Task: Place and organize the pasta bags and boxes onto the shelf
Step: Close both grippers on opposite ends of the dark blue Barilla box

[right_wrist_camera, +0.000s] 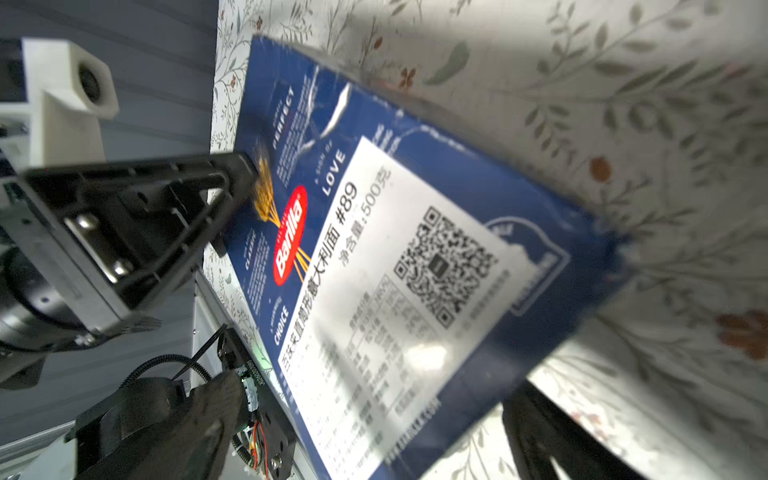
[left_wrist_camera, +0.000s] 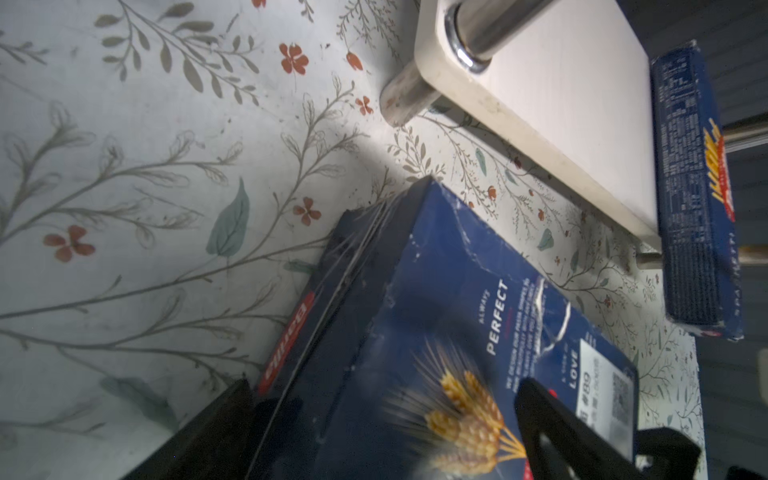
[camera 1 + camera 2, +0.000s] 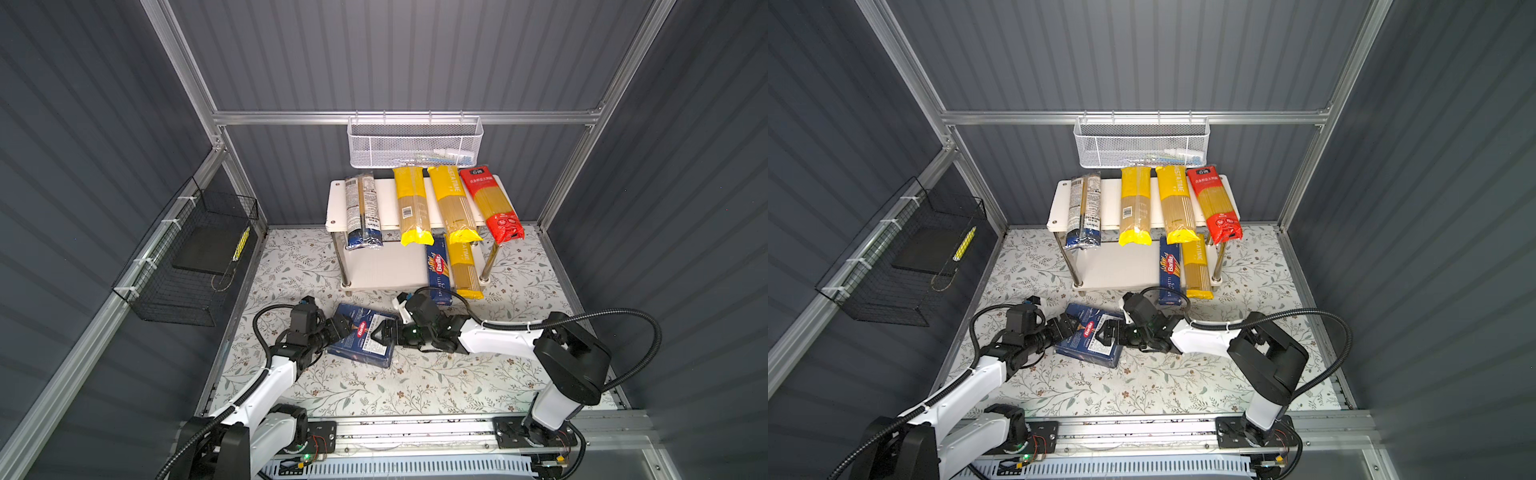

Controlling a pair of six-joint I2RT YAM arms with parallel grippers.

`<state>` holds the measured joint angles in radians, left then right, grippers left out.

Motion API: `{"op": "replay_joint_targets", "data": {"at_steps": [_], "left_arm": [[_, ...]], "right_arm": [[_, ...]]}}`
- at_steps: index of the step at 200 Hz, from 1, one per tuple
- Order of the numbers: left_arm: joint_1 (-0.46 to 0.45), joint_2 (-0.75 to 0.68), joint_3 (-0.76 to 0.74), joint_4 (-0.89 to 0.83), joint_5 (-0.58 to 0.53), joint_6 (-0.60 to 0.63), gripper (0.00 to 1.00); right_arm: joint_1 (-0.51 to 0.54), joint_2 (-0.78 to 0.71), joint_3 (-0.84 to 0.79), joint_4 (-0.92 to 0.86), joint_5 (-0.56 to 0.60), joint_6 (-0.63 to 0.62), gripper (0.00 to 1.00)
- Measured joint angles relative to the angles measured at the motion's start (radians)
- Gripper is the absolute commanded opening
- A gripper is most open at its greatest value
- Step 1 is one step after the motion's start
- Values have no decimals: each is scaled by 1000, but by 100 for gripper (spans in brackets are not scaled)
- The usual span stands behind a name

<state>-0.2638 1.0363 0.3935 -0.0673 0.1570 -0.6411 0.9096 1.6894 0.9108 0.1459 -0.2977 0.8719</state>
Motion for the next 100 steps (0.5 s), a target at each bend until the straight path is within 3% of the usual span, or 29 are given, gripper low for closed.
{"op": "replay_joint_targets", "data": {"at_steps": [37, 100], "left_arm": [[-122, 47, 12, 0, -83, -32, 99], [-144, -19, 15, -94, -132, -49, 99]], "right_arm": [[-33, -5, 11, -63, 35, -58, 99], [-31, -82, 6, -130, 93, -118, 99]]}}
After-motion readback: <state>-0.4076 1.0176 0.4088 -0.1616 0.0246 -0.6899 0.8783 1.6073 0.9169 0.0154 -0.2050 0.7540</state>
